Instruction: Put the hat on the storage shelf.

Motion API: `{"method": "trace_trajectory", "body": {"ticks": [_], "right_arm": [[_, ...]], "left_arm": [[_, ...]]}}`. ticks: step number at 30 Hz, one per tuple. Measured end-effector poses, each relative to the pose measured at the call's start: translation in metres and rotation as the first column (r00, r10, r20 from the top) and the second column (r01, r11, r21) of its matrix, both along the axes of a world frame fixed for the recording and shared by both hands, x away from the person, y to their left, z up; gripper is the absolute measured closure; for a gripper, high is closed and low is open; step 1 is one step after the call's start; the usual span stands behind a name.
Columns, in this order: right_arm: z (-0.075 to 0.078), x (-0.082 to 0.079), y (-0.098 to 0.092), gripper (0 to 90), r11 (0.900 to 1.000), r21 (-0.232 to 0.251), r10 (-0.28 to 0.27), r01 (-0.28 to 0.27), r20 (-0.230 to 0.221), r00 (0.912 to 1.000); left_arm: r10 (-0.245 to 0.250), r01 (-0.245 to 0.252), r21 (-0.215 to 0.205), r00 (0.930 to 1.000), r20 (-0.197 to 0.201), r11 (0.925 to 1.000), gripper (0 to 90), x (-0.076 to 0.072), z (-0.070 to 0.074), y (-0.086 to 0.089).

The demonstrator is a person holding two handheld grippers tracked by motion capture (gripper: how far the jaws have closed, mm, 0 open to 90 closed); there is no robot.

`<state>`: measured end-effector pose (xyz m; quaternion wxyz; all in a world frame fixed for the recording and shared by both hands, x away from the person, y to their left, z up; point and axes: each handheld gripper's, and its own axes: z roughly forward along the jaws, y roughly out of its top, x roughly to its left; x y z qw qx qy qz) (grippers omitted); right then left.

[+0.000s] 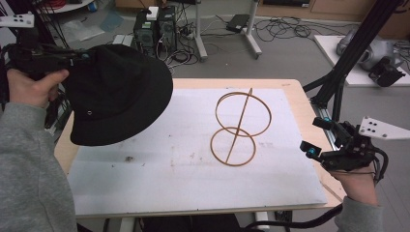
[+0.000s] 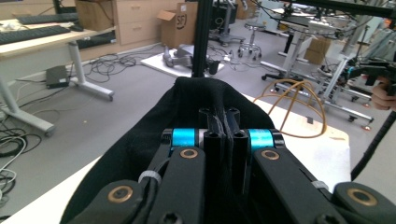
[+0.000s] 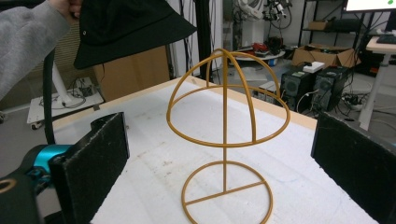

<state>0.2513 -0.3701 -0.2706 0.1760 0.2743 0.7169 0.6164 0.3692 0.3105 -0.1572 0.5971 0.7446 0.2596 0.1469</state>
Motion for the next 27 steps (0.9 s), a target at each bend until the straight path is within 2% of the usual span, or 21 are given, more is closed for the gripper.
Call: {"method": "trace_trajectory", "body": {"ticks": [7, 14, 19, 24, 27], "right_arm": [[0.000, 0.000, -0.001, 3.3, 1.000, 0.004, 0.001, -0.001, -0.004, 1.0000], [0.001, -0.002, -0.002, 3.3, 1.000, 0.011, 0.003, -0.003, 0.004, 1.0000], [0.001, -0.001, -0.003, 3.3, 1.000, 0.014, 0.006, -0.006, 0.002, 1.0000], [0.003, -0.003, -0.002, 3.3, 1.000, 0.016, 0.013, -0.013, 0.009, 0.9999], [0.004, -0.006, 0.000, 3.3, 1.000, 0.014, 0.019, -0.019, 0.013, 0.9997]], "left_arm": [[-0.022, 0.022, 0.000, 0.9998, 0.001, 0.9998, 88.5, 0.000, 0.005, -0.006], [-0.070, 0.070, -0.004, 0.9975, 0.011, 0.9975, 88.4, -0.001, 0.015, -0.018], [-0.117, 0.117, -0.002, 0.9929, 0.024, 0.9931, 88.4, -0.003, 0.027, -0.034], [-0.132, 0.132, 0.011, 0.9910, 0.022, 0.9912, 88.4, -0.004, 0.029, -0.047], [-0.132, 0.132, 0.002, 0.9911, 0.021, 0.9913, 88.4, -0.003, 0.030, -0.061]]}}
